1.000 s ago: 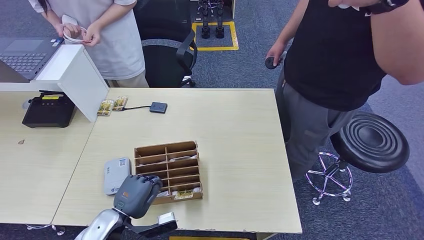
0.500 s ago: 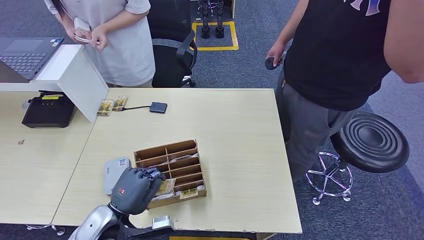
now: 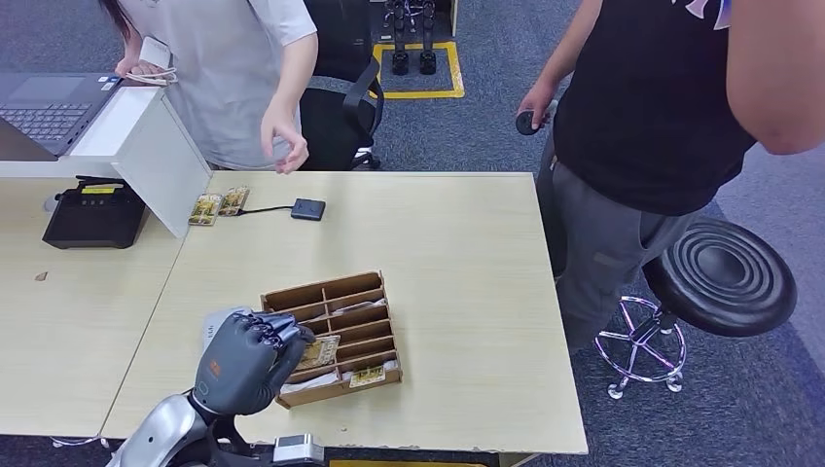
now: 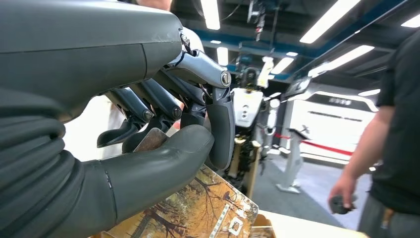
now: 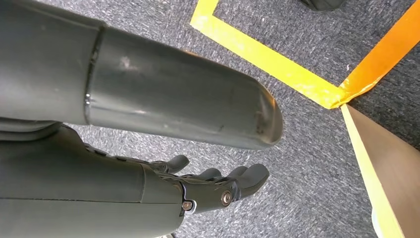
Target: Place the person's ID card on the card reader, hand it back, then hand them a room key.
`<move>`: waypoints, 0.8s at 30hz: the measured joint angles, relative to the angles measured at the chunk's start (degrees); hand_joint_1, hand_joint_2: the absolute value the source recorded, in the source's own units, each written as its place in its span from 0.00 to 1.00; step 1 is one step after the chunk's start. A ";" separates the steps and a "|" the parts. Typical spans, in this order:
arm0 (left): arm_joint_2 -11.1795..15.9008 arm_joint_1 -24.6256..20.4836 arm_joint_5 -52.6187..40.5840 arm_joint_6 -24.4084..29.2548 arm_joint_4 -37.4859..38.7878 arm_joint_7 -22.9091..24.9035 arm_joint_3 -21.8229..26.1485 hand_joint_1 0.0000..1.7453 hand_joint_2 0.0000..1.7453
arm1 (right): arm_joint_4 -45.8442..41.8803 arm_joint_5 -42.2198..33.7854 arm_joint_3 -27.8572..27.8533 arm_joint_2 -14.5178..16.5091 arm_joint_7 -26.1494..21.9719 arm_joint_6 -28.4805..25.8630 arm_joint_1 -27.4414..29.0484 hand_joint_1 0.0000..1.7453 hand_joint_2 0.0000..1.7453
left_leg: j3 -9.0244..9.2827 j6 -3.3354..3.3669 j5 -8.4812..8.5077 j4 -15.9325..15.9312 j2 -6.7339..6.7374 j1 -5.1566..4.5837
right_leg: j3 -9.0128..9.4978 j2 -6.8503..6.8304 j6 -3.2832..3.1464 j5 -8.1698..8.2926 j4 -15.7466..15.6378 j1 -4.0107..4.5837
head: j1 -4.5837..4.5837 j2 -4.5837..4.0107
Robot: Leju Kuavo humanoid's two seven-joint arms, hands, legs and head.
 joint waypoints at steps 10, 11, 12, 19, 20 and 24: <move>1.09 0.00 1.28 1.12 -1.46 -1.04 -0.26 1.00 1.00 | 0.15 -0.01 -0.14 0.19 -0.09 0.04 -0.03 0.00 0.00 | 0.00 0.00 0.00 0.00 0.00 0.00 | 0.00 0.00 0.00 0.00 0.00 0.00 | 0.00 -0.01; 1.15 -0.02 1.48 1.20 -1.50 -1.10 -0.27 1.00 1.00 | 0.15 0.00 -0.15 0.19 -0.09 0.05 -0.03 0.00 0.00 | 0.00 0.00 0.00 0.00 0.00 0.00 | 0.00 0.00 0.00 0.00 0.00 0.00 | 0.01 0.00; 1.19 -0.10 1.61 1.27 -1.51 -1.10 -0.27 1.00 1.00 | 0.15 0.06 -0.16 0.19 -0.09 0.07 -0.02 0.00 0.00 | 0.00 0.00 0.00 0.00 0.00 0.00 | 0.00 0.00 0.00 0.00 0.00 0.00 | 0.00 -0.01; 0.49 -5.41 -0.03 1.10 0.46 2.67 0.68 1.00 1.00 | 0.14 1.25 -0.16 0.21 0.33 0.36 -0.13 0.00 0.00 | 0.00 0.01 0.08 0.00 -0.06 0.00 | 0.04 -0.08 0.00 0.03 0.00 0.00 | -0.01 -0.02; 0.26 -6.21 -0.06 1.07 0.98 2.86 0.92 1.00 1.00 | 0.13 1.30 -0.16 0.21 0.36 0.43 -0.14 0.00 0.00 | 0.00 0.00 0.09 0.00 -0.05 0.00 | 0.04 -0.07 0.00 0.04 0.00 0.00 | -0.01 -0.01; -0.54 -8.37 -2.13 0.98 3.00 4.52 1.55 1.00 1.00 | 0.13 1.69 -0.16 0.22 0.38 0.61 -0.16 0.00 0.00 | 0.01 0.00 0.10 0.01 -0.06 0.00 | 0.02 -0.07 -0.01 0.05 0.00 0.00 | 0.00 -0.01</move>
